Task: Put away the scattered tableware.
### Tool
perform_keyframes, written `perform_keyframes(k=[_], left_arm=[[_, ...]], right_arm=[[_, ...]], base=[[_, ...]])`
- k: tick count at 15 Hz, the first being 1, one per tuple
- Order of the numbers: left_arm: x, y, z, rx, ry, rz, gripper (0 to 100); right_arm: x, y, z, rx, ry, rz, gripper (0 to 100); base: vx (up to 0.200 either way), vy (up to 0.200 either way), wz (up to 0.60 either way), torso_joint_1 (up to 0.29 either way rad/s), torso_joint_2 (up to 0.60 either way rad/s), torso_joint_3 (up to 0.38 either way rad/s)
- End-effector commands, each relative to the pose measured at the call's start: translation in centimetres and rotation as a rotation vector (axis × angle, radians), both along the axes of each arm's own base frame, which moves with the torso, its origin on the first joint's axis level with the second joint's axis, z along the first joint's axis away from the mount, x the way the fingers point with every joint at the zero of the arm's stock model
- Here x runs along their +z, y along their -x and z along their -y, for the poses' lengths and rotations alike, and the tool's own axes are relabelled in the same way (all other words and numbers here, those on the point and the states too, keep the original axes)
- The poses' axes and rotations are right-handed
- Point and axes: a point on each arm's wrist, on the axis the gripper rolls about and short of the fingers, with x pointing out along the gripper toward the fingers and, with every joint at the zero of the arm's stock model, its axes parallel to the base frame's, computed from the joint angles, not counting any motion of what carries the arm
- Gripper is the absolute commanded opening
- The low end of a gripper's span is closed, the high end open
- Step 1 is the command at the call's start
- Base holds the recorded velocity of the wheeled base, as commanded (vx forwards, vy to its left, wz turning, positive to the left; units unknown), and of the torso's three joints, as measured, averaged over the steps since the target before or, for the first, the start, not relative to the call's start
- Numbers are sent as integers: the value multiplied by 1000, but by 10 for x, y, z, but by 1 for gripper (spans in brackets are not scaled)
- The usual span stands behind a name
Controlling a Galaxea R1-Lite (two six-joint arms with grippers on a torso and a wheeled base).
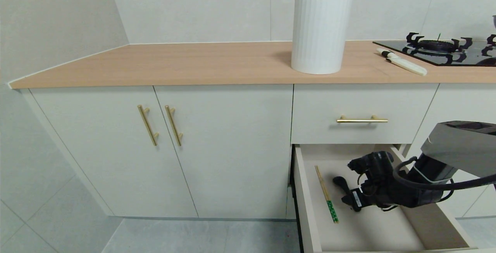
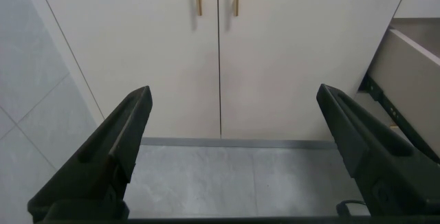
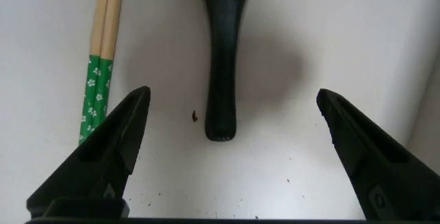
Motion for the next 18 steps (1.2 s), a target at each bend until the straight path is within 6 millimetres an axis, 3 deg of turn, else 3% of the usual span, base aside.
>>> perform_keyframes(k=[1, 2, 3, 4, 5, 7, 9, 11, 18], left_arm=[[0, 0, 0, 0, 0, -1, 100], [0, 0, 0, 0, 0, -1, 100], [0, 0, 0, 0, 0, -1, 100], [0, 0, 0, 0, 0, -1, 100], [0, 0, 0, 2, 0, -1, 100], [0, 0, 0, 0, 0, -1, 100], [0, 0, 0, 0, 0, -1, 100], [0, 0, 0, 0, 0, -1, 100], [0, 0, 0, 0, 0, -1, 100]], right_arm=[[35, 6, 1, -17, -28, 78, 100], [65, 18, 1, -52, -80, 135, 100], [79, 24, 1, -64, -100, 163, 100], [107, 48, 3, -58, -129, 215, 100], [110, 51, 3, -56, -130, 220, 100], [124, 90, -4, -8, -135, 228, 100], [126, 116, -7, 39, -143, 212, 100], [124, 123, -11, 59, -129, 179, 100], [145, 148, -5, 97, -85, 101, 100]], base=[[0, 0, 0, 0, 0, 0], [0, 0, 0, 0, 0, 0], [0, 0, 0, 0, 0, 0], [0, 0, 0, 0, 0, 0], [0, 0, 0, 0, 0, 0], [0, 0, 0, 0, 0, 0], [0, 0, 0, 0, 0, 0], [0, 0, 0, 0, 0, 0], [0, 0, 0, 0, 0, 0]])
